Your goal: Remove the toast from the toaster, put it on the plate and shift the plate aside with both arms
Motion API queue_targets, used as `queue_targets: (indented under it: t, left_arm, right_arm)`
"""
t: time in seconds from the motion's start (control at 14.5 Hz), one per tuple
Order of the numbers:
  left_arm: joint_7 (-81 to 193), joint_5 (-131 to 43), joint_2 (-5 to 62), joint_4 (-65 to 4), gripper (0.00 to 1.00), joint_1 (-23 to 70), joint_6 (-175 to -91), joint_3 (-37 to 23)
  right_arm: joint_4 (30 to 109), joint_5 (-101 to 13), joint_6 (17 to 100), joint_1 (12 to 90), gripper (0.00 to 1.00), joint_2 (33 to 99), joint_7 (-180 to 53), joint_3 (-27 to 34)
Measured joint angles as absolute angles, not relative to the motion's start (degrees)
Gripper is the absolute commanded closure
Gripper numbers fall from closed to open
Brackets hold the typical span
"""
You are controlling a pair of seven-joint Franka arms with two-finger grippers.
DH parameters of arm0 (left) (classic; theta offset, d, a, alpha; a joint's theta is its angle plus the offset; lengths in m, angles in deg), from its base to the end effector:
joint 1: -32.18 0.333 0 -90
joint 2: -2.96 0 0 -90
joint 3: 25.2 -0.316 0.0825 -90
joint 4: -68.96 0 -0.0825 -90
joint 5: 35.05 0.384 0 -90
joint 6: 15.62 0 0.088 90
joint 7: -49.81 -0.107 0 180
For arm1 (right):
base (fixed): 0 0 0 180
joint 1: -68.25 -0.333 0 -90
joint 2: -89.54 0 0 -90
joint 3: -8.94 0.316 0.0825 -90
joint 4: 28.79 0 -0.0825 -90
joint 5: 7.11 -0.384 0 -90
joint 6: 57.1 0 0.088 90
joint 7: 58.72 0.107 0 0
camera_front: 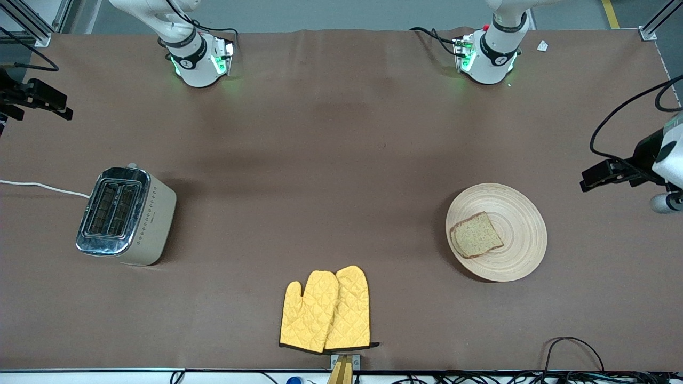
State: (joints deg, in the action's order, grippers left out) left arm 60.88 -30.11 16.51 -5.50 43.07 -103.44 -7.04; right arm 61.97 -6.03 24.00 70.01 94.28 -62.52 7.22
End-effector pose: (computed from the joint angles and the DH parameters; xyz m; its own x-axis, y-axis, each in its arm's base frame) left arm 0.6188 -0.0433 0.6154 0.9969 0.0784 0.0103 0.0785 -0.9969 -0.0113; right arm 0.5108 -0.0341 0.6495 0.9962 0.0032 -0.0867 0.0041 -0.9999 0.0106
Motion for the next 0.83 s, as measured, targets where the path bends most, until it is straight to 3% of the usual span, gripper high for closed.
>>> queue_targets:
  t: [0.28,0.55,0.83]
  left_arm:
    - [58.2,-30.12,11.0,-8.86,0.0,41.72,-101.31,-7.57]
    - [58.07,-33.24,4.88,-16.11,0.0,33.29,-101.21,-16.64]
    - [57.61,-34.72,2.56,-18.67,0.0,32.88,-101.22,-18.0]
  right_arm:
    - [61.97,-6.03,24.04,70.02,0.0,94.28,-62.52,7.23]
    - [61.97,-6.03,24.05,70.02,0.0,94.28,-62.49,7.23]
    - [61.97,-6.03,24.06,70.02,0.0,94.28,-62.46,7.23]
